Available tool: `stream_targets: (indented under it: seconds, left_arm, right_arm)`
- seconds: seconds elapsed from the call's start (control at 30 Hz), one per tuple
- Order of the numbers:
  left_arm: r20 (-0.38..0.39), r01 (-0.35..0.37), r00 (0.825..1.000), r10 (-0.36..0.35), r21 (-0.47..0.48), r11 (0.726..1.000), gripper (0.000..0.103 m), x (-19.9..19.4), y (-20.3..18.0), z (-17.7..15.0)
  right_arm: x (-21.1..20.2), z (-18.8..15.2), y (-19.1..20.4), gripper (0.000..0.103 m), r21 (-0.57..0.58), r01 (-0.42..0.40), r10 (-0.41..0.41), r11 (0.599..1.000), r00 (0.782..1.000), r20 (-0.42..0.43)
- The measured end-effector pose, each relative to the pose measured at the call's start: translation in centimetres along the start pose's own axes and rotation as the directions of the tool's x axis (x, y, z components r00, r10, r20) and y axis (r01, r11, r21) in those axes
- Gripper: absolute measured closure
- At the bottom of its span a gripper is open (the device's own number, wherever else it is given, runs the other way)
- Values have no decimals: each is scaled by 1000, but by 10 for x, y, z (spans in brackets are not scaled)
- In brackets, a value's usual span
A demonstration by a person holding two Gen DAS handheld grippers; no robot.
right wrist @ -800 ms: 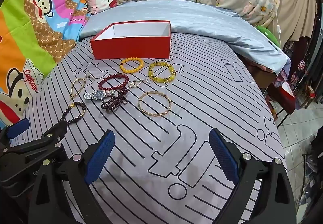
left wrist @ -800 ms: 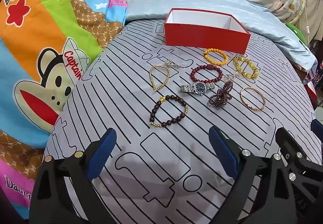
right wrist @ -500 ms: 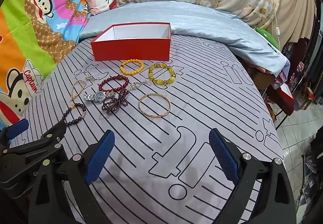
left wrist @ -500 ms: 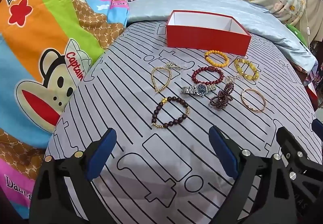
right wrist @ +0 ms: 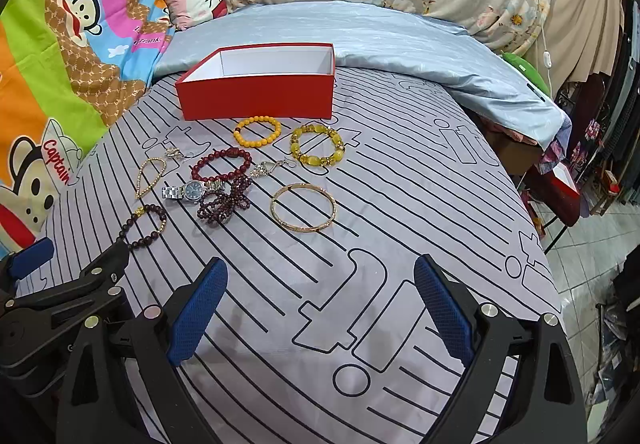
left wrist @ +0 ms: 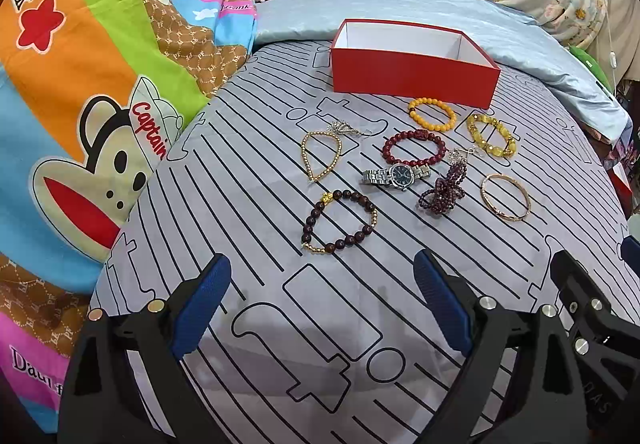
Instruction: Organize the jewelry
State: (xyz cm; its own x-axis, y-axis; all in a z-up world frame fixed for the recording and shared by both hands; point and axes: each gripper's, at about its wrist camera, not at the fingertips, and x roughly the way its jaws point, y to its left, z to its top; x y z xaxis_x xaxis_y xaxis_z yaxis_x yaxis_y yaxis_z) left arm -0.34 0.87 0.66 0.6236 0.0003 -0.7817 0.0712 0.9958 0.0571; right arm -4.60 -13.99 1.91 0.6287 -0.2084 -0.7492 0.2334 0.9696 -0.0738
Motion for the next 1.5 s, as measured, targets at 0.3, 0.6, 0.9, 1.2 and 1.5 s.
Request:
stream_targets:
  seconds: [0.3, 0.6, 0.9, 1.2, 1.5]
  left_arm:
    - [2, -4, 1000, 4, 0, 1000, 15, 5, -2, -1]
    - [4, -10, 1000, 10, 1, 1000, 15, 4, -2, 0]
    - [5, -11, 1000, 11, 3, 1000, 15, 4, -2, -1]
    - [4, -9, 1000, 9, 2, 1000, 15, 3, -2, 0]
    - [2, -10, 1000, 10, 2, 1000, 15, 3, 1, 2]
  right_arm:
    - [0, 0, 1, 13, -2, 5, -5, 1000, 1000, 4]
    - [-1, 0, 0, 13, -1, 5, -5, 1000, 1000, 6]
    - [-1, 0, 0, 13, -1, 5, -5, 1000, 1000, 6]
    - [-1, 0, 0, 13, 0, 5, -5, 1000, 1000, 4]
    - [-2, 1, 0, 13, 0, 6, -6, 1000, 1000, 7]
